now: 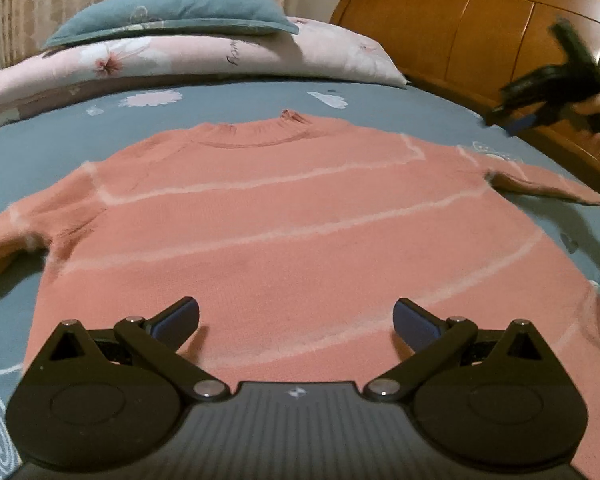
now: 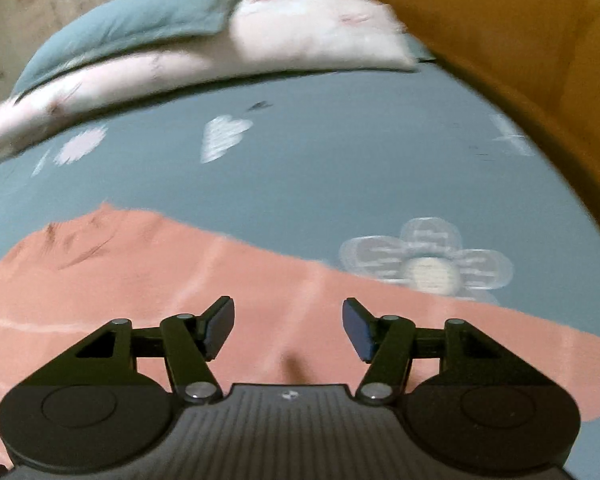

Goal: Fold clothes

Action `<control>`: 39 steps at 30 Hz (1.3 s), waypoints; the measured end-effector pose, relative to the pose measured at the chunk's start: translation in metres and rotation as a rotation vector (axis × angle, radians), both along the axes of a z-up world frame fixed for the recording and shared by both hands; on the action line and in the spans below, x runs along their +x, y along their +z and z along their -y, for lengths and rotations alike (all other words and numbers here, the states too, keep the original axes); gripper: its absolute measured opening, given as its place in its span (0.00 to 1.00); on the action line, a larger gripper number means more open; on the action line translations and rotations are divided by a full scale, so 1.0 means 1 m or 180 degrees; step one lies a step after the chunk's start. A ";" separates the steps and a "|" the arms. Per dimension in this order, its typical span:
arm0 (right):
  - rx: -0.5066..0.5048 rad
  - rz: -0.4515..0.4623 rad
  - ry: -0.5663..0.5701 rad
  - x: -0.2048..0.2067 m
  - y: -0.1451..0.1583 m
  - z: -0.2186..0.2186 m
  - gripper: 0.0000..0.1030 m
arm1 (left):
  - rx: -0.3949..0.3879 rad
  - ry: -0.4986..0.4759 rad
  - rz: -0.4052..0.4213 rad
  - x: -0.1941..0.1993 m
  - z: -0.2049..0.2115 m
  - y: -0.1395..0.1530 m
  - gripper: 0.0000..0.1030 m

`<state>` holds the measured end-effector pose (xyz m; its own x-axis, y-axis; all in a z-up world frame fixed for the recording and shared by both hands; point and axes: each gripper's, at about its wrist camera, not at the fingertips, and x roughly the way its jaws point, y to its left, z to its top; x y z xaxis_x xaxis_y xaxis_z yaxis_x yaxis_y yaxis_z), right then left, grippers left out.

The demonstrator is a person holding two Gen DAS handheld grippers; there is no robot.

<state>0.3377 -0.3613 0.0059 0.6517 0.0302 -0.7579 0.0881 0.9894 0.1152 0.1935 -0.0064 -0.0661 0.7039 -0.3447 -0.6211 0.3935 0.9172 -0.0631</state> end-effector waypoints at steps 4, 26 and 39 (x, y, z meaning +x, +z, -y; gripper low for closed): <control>-0.0018 -0.0169 -0.0038 0.039 -0.040 -0.030 0.63 | -0.0008 -0.0003 0.0002 0.001 0.000 0.000 0.99; 0.0102 -0.0537 0.0066 0.060 -0.051 -0.080 0.93 | -0.0006 0.0122 -0.0085 0.005 -0.006 -0.008 0.99; 0.0301 -0.0312 0.0125 0.053 -0.028 -0.059 1.00 | -0.0030 0.0153 -0.0084 0.003 -0.010 -0.007 0.99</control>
<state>0.3911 -0.3028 -0.0220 0.5715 0.1285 -0.8105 0.0649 0.9775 0.2008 0.1968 0.0041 -0.0735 0.7032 -0.3169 -0.6365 0.3471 0.9343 -0.0817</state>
